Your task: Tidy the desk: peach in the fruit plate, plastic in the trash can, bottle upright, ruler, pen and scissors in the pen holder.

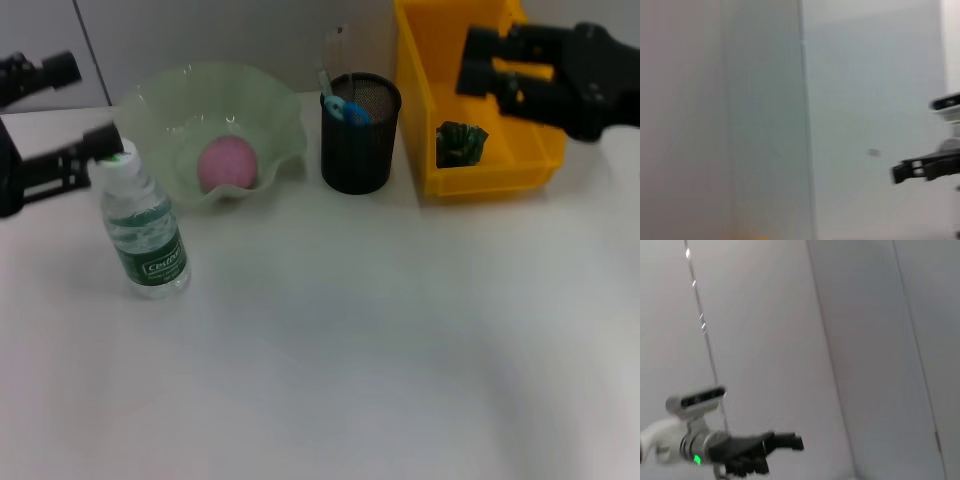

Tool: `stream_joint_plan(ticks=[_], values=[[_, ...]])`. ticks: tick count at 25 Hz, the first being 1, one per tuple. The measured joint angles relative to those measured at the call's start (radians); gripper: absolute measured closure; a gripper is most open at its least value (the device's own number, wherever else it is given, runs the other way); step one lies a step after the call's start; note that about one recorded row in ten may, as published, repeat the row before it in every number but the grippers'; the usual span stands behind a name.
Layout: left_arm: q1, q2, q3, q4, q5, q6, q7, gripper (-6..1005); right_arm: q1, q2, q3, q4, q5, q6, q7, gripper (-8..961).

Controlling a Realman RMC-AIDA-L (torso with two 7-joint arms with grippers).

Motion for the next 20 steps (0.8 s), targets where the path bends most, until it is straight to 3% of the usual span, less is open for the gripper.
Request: stream_joint_plan(ticks=[4, 8, 10, 11, 14, 15, 17, 18, 19, 20], values=[[-0.002, 0.008, 0.001, 0.002, 0.036, 0.054, -0.022, 194, 0.021, -0.02, 0.007, -0.008, -0.07, -0.07, 0.009, 472], [-0.004, -0.005, 0.001, 0.019, 0.112, 0.082, -0.036, 194, 0.067, -0.039, 0.008, -0.033, -0.173, -0.138, 0.046, 472], [-0.009, -0.035, 0.003, 0.044, 0.218, 0.09, -0.037, 194, 0.087, -0.037, 0.003, -0.033, -0.229, -0.154, 0.049, 472], [-0.009, -0.039, 0.005, 0.046, 0.232, 0.092, -0.037, 194, 0.087, -0.037, 0.003, -0.033, -0.229, -0.154, 0.049, 472], [-0.011, -0.045, 0.017, 0.05, 0.257, 0.098, -0.037, 194, 0.117, -0.02, 0.0, -0.035, -0.343, -0.174, 0.042, 472], [-0.011, -0.047, 0.04, 0.049, 0.268, 0.099, -0.038, 194, 0.138, -0.001, -0.001, -0.035, -0.421, -0.178, 0.03, 472], [-0.011, -0.047, 0.048, 0.047, 0.273, 0.097, -0.041, 194, 0.147, 0.008, -0.001, -0.035, -0.452, -0.178, 0.023, 472], [-0.012, -0.047, 0.053, 0.045, 0.286, 0.095, -0.048, 194, 0.161, 0.028, -0.001, -0.034, -0.512, -0.174, 0.002, 472], [-0.012, -0.047, 0.053, 0.045, 0.286, 0.095, -0.048, 194, 0.161, 0.028, -0.001, -0.034, -0.512, -0.174, 0.002, 472], [-0.013, -0.047, 0.055, 0.045, 0.292, 0.095, -0.051, 194, 0.168, 0.044, 0.003, -0.034, -0.55, -0.167, -0.019, 472]])
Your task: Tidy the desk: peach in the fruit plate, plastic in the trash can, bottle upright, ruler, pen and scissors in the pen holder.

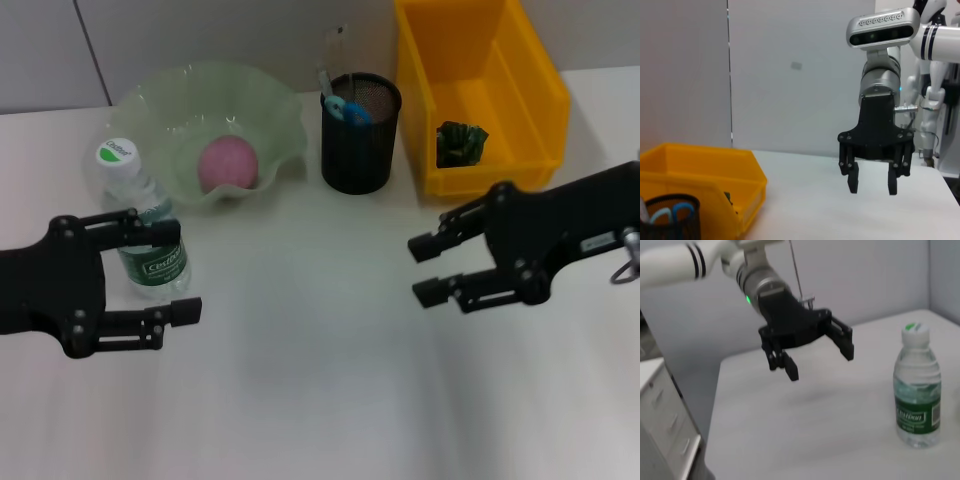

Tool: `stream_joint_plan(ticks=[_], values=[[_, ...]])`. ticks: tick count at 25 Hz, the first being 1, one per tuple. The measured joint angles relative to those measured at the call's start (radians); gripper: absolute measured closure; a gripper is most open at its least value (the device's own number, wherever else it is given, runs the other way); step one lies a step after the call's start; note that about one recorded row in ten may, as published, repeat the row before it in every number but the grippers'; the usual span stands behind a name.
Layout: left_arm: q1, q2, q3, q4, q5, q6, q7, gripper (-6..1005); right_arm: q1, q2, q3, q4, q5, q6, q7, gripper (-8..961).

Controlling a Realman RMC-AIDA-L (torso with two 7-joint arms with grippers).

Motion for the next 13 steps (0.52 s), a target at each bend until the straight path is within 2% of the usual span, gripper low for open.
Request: stream_joint_plan(ticks=[3, 9, 13], values=[[-0.007, 0.0, 0.004, -0.001, 0.011, -0.003, -0.015, 194, 0.005, 0.009, 0.007, 0.0, -0.015, 0.003, -0.036, 472], [-0.017, -0.001, 0.006, -0.004, 0.012, -0.005, -0.028, 194, 0.003, 0.014, 0.018, 0.006, 0.017, 0.01, -0.101, 472], [-0.026, -0.001, 0.0, -0.013, 0.01, -0.005, -0.042, 194, -0.001, 0.027, 0.054, 0.009, 0.04, 0.01, -0.166, 472]])
